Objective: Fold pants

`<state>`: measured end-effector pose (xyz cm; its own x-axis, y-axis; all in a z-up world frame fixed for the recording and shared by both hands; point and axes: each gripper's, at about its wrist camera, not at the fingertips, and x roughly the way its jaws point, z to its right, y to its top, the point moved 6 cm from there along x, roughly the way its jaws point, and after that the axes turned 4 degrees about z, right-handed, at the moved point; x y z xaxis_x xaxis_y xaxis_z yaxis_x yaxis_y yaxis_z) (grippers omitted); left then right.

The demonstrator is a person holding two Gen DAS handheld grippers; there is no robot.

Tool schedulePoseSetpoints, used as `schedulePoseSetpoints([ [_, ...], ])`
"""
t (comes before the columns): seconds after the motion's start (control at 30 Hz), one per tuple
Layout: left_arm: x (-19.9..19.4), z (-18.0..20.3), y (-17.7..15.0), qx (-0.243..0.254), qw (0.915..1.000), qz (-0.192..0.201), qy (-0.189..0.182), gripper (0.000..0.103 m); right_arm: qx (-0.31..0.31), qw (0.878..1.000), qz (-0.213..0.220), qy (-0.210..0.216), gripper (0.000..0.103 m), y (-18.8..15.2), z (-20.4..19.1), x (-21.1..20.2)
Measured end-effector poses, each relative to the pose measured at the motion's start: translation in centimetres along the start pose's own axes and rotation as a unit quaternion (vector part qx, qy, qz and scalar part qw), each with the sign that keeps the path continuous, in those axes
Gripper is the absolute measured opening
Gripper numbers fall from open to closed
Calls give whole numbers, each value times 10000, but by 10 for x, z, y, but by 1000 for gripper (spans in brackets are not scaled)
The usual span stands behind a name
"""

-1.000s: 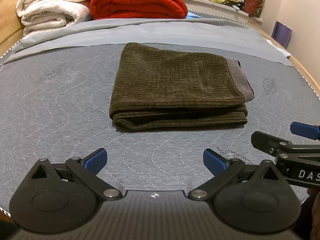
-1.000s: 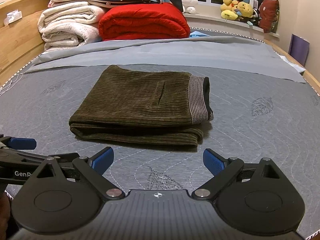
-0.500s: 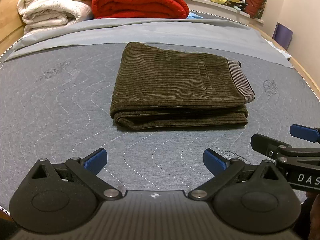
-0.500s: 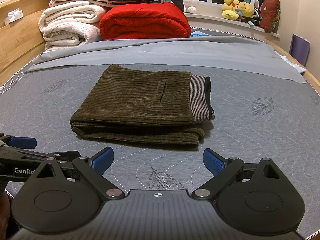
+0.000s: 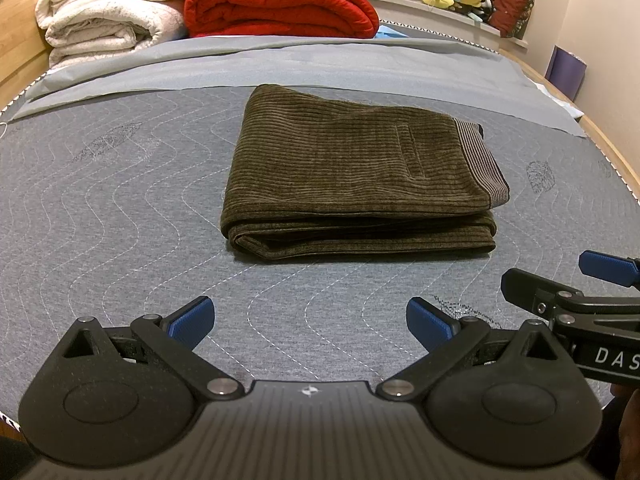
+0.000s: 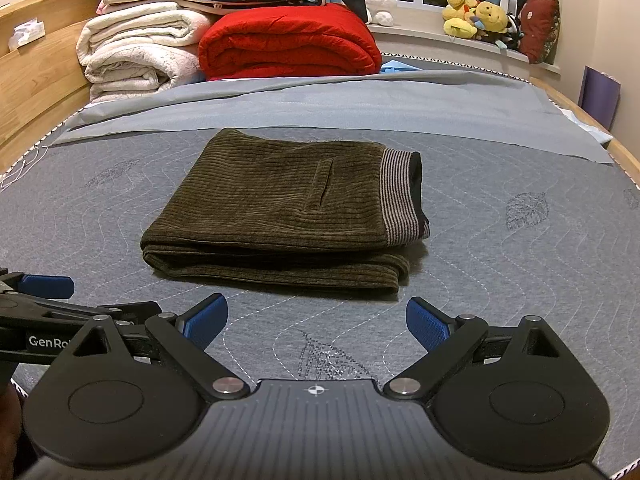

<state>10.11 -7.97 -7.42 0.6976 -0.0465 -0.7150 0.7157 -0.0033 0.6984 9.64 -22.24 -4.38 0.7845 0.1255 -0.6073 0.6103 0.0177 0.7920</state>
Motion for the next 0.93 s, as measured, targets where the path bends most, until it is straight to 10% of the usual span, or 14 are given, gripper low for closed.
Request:
schedulePoseSetpoints([
  [0.93,1,3,1,-39,10000,13,14,102,46,10000,-23,5,96,-2,-4,0],
])
